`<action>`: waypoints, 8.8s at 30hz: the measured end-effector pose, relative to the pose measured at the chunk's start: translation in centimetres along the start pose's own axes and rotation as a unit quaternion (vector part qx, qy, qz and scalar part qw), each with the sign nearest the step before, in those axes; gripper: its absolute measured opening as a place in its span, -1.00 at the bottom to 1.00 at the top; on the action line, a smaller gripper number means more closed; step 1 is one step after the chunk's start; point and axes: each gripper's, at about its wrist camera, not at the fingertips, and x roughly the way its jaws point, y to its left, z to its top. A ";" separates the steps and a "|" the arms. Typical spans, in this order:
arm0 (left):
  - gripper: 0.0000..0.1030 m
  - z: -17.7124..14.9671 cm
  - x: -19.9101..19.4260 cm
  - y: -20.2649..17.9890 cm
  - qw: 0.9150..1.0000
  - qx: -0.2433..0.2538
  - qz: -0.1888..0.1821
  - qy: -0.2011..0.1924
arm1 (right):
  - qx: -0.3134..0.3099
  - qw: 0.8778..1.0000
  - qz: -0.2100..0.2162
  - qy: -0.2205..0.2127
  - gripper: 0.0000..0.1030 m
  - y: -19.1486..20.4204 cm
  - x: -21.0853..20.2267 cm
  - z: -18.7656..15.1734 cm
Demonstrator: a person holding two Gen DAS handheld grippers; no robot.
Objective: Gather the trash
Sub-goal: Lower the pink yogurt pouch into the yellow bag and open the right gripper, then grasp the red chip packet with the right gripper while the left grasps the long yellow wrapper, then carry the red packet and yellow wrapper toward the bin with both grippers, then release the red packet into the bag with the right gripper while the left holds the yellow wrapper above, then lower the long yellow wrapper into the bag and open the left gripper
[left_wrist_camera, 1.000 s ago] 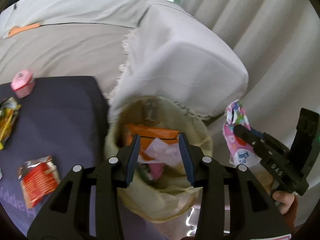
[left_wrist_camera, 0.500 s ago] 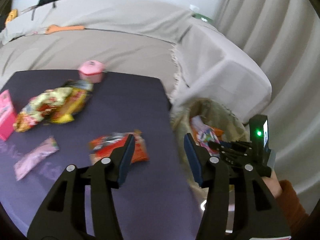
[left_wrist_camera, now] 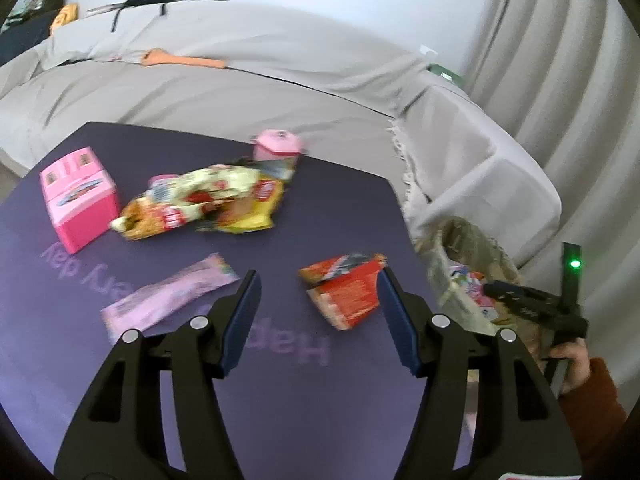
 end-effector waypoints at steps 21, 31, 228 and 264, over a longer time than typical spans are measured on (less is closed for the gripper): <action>0.11 -2.3 -2.6 13.5 0.993 -0.091 0.072 0.001 | -0.058 0.995 0.074 -0.026 -0.09 9.4 -2.1 1.8; 0.11 1.7 0.3 11.9 0.996 0.034 0.076 -0.025 | -0.101 0.991 0.088 -0.012 -0.09 14.5 -0.2 2.1; -0.49 1.9 9.1 -17.3 0.984 0.090 -0.138 0.063 | 0.038 0.995 0.023 -0.094 0.05 -5.5 -6.6 -0.1; 0.02 0.6 9.9 -15.6 0.994 0.071 -0.079 0.039 | 0.022 0.986 -0.038 -0.159 0.05 -6.2 -10.7 -0.9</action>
